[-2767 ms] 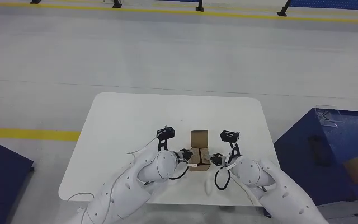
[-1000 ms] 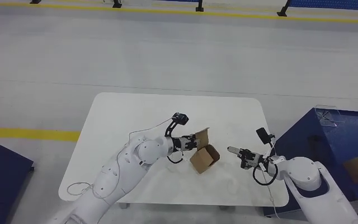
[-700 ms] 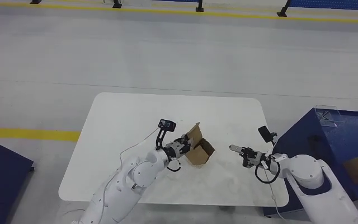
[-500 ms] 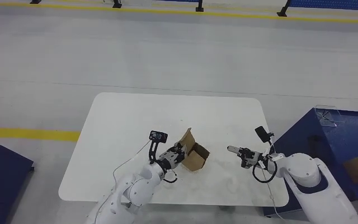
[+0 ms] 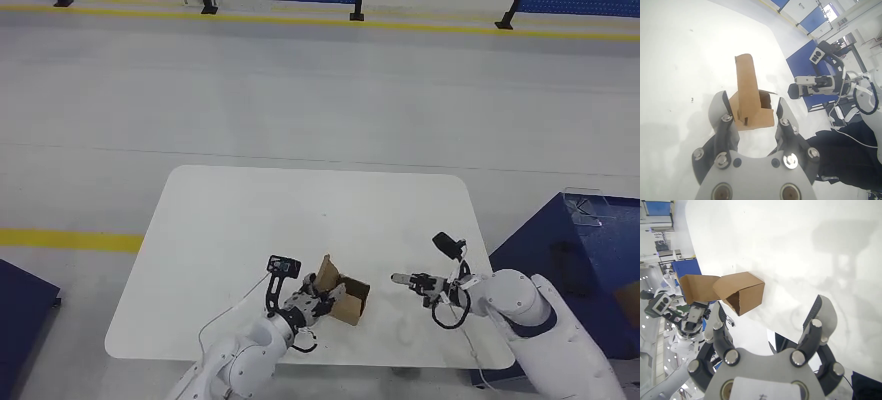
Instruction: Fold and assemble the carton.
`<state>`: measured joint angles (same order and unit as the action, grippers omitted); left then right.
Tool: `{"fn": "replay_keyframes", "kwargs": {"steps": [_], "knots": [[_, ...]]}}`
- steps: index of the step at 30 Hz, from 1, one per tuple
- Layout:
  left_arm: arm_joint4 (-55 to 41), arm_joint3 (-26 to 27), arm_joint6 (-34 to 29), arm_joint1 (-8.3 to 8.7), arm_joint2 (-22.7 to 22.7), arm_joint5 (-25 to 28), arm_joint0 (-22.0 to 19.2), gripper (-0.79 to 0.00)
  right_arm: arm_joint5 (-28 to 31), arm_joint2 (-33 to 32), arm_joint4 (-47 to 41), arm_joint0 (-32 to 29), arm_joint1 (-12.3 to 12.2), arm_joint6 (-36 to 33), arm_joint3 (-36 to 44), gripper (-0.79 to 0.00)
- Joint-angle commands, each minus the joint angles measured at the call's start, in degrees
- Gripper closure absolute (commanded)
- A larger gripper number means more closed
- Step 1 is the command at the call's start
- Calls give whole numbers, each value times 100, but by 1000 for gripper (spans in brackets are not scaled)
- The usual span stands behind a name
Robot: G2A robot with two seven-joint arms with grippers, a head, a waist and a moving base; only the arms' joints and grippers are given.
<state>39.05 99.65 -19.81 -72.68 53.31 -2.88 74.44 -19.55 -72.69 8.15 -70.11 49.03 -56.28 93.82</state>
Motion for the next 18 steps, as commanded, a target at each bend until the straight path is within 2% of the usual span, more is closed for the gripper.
{"fn": "replay_keyframes", "kwargs": {"steps": [1,8,18], "knots": [[81,132,-73,11,5,14,59,-785,-46,186,262,78,13,-54,-31,-785],[99,423,-320,9,-52,119,126,-785,-189,946,841,411,147,-9,-174,-785],[401,414,-666,-68,-377,138,-184,-785,-188,1603,793,756,372,170,-450,-785]]}}
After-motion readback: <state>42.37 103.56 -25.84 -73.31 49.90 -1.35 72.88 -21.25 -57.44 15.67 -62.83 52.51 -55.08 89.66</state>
